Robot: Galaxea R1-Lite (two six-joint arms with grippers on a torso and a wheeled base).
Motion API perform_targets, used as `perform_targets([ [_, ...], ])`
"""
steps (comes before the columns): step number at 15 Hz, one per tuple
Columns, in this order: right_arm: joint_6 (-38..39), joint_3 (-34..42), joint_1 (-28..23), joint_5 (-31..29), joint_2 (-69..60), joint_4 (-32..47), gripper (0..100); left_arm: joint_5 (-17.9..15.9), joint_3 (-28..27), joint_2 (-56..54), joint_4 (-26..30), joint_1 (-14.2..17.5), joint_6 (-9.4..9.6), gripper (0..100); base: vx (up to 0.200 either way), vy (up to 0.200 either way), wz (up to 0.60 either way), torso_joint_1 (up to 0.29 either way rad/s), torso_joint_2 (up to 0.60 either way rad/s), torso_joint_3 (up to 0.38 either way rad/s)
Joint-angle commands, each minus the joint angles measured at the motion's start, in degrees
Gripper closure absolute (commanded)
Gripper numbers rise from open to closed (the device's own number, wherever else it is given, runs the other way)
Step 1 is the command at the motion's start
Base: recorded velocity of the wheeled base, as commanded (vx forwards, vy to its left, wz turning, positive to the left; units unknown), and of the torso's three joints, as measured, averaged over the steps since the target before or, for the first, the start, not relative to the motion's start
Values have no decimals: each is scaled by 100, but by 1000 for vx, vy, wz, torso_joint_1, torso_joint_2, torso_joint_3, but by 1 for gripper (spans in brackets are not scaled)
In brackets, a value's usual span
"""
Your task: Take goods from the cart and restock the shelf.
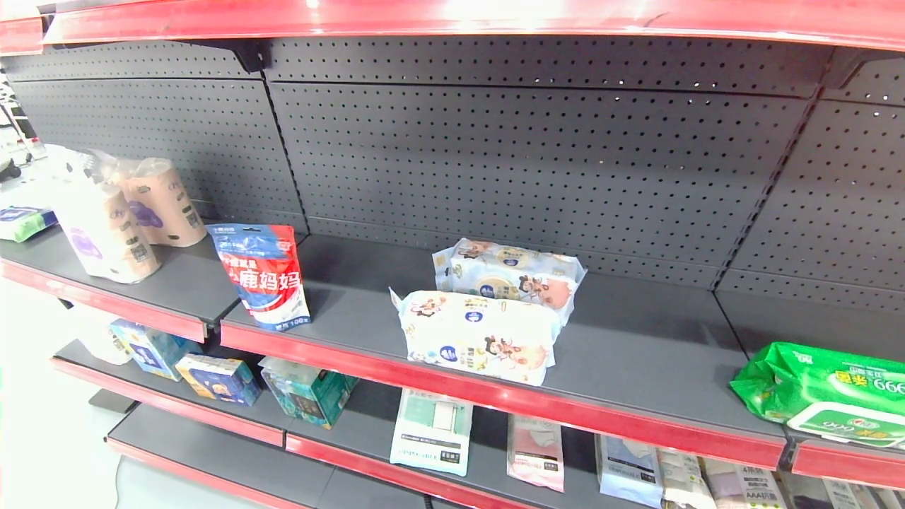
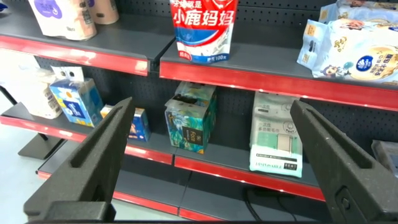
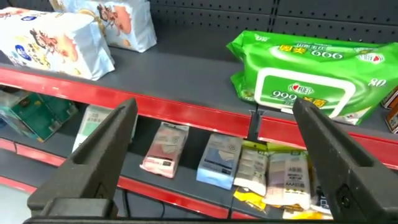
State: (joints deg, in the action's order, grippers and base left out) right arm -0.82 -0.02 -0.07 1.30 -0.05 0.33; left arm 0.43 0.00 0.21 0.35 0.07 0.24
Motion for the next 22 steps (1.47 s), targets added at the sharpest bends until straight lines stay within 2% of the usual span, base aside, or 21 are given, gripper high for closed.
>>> perform_targets([
  [1,-6,2,-1,1,5,2,0,1,0,6,0,1,2,0,0,0,-600,7,2,2],
  [6,-6,2,-1,1,5,2,0,1,0,6,0,1,-7,0,0,0,-600,4,-2,0],
  [17,3,2,-1,1,5,2,0,-69,-44,58,9,1,72,0,0,0,0,0,0,0],
  [18,11,2,-1,1,5,-7,0,107,-1415,1280,202,63,125,0,0,0,0,0,0,0],
  [19,11,2,-1,1,5,-7,0,142,-1696,1632,255,63,64,0,0,0,0,0,0,0],
  [20,11,2,-1,1,5,-7,0,326,-2997,3495,202,81,-807,0,0,0,0,0,0,0],
  [21,11,2,-1,1,5,-7,0,353,-3041,3618,202,81,-789,0,0,0,0,0,0,0],
  [22,11,2,-1,1,5,2,0,915,-3067,4462,193,212,-394,0,0,0,0,0,0,0],
])
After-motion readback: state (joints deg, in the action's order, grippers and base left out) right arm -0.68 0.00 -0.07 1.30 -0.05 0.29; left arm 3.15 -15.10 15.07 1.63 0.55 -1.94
